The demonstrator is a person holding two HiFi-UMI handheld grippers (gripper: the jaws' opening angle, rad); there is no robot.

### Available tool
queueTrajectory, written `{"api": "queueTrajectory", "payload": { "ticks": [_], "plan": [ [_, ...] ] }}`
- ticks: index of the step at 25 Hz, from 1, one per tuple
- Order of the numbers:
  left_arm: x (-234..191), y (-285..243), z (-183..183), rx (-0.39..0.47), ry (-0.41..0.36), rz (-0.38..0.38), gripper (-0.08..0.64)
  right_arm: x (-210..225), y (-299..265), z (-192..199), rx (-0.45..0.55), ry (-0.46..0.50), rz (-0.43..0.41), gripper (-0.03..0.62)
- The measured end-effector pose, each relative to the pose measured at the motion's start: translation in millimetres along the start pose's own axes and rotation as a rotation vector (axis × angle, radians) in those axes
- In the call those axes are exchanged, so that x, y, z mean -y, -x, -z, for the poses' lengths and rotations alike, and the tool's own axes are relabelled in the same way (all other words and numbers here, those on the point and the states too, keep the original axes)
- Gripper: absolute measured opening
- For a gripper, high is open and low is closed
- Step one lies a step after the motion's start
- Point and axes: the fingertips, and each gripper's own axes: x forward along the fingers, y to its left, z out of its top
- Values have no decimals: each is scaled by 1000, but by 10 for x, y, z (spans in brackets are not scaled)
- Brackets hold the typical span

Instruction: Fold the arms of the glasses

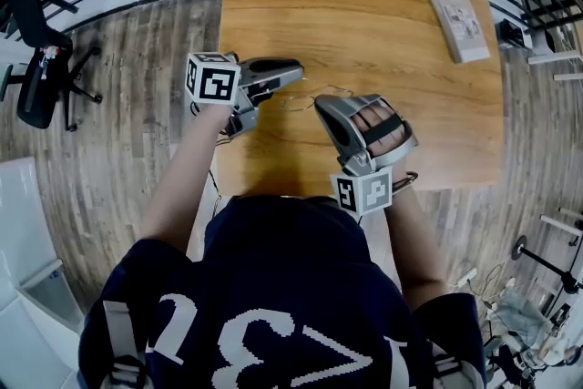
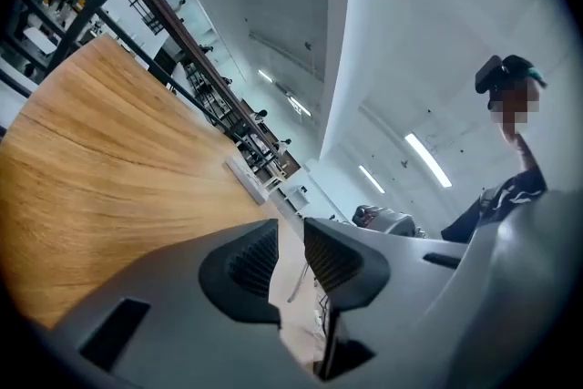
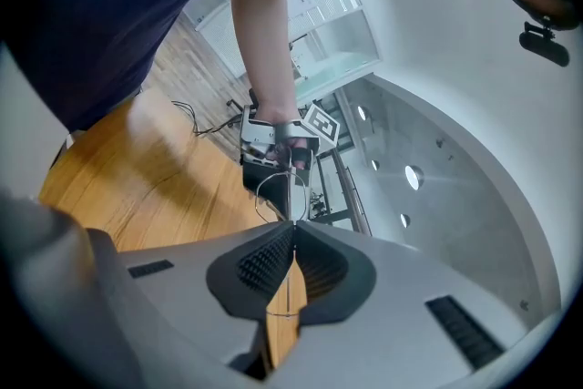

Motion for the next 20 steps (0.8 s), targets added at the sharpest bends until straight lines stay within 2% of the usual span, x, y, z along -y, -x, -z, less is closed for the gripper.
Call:
{"api": "queueTrajectory", "payload": {
  "ticks": [5,8,11,14,16,20],
  "plan": [
    [160,1,102,-18,49,99,95,-51,-39,85,-16,-2,-12,28],
    [211,31,73,0,39,98,97,-86,-70,125,-26,-15,-20,28],
    [84,145,-48,87,2,8,97,-103,-113,187,-33,-36,-26,28],
    [-95,378,-193,204,-61,-125,95,-130,-194,302,-49,-55,-37,28],
    [-179,534,-253,261,-114,-216,69,-171,-271,428,-68,-72,-52,28],
    [-254,710,-284,295,-230,-350,37,-292,-485,731,-114,-141,-96,28]
  ]
}}
